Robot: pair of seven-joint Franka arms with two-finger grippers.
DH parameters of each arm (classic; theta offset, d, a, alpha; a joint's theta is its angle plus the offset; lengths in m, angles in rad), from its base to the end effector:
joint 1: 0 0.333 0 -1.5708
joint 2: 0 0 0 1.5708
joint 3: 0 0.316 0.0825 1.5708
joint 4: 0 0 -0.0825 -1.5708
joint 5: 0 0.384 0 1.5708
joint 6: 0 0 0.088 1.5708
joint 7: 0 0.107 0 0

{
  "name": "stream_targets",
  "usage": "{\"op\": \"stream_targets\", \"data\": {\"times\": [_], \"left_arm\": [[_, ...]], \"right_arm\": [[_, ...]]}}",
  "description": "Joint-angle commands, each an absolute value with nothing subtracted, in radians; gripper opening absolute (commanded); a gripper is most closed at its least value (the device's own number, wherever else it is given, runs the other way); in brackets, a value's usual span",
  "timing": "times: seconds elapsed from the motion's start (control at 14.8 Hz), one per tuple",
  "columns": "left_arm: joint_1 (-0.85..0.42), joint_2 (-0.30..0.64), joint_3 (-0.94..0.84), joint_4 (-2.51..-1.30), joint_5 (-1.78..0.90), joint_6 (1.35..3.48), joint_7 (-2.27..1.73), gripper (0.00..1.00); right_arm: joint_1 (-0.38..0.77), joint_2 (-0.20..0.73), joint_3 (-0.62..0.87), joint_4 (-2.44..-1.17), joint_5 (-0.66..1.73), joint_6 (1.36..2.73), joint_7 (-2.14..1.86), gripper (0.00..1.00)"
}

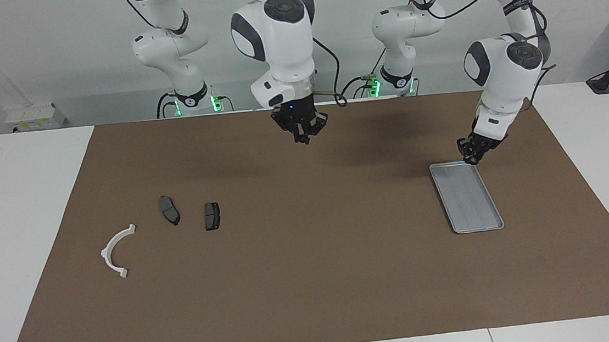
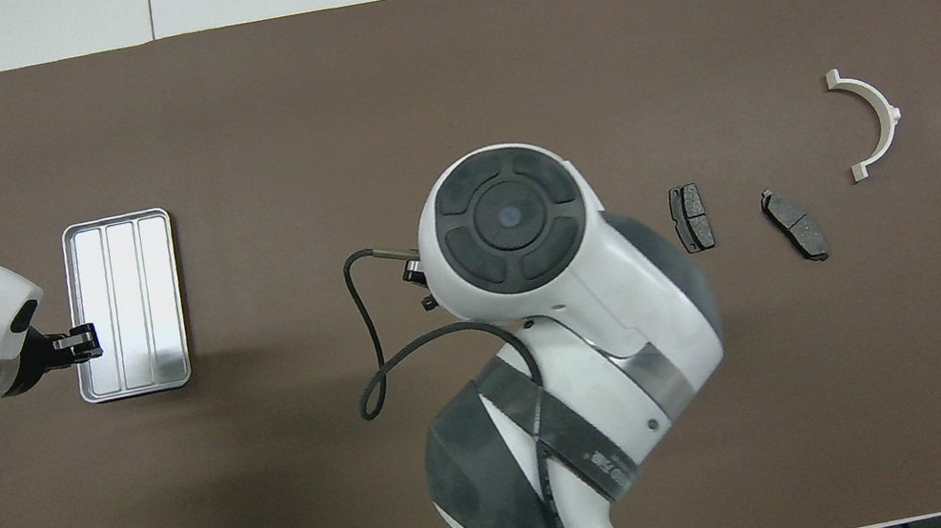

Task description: Pick bearing gear from pile to tray

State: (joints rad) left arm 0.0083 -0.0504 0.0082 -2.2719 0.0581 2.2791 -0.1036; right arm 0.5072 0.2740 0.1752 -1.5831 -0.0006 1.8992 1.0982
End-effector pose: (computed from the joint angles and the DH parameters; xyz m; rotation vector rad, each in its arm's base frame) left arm 0.5159 0.0099 0.3841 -3.0953 -0.1294 -0.0922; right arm 0.5103 0.4001 0.4848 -3.0078 0.6460 0.0108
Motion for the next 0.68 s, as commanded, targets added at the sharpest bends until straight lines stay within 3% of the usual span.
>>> {"op": "stream_targets", "data": {"times": [0.0,0.41,0.61], "left_arm": [[-0.008,-0.054,0.008,-2.365,0.052,2.42,-0.123,0.0],[-0.052,0.006,0.008,-2.379,0.052,2.497,-0.17,0.0],[-0.052,0.015,0.008,-2.398,0.052,2.516,-0.173,0.0]], "right_arm": [[0.514,0.356,0.17,-1.577,0.005,1.992,1.141,0.0],[0.548,0.564,0.167,-1.566,-0.084,2.166,1.215,0.0],[0.542,0.604,0.167,-1.568,-0.09,2.209,1.216,0.0]]}}
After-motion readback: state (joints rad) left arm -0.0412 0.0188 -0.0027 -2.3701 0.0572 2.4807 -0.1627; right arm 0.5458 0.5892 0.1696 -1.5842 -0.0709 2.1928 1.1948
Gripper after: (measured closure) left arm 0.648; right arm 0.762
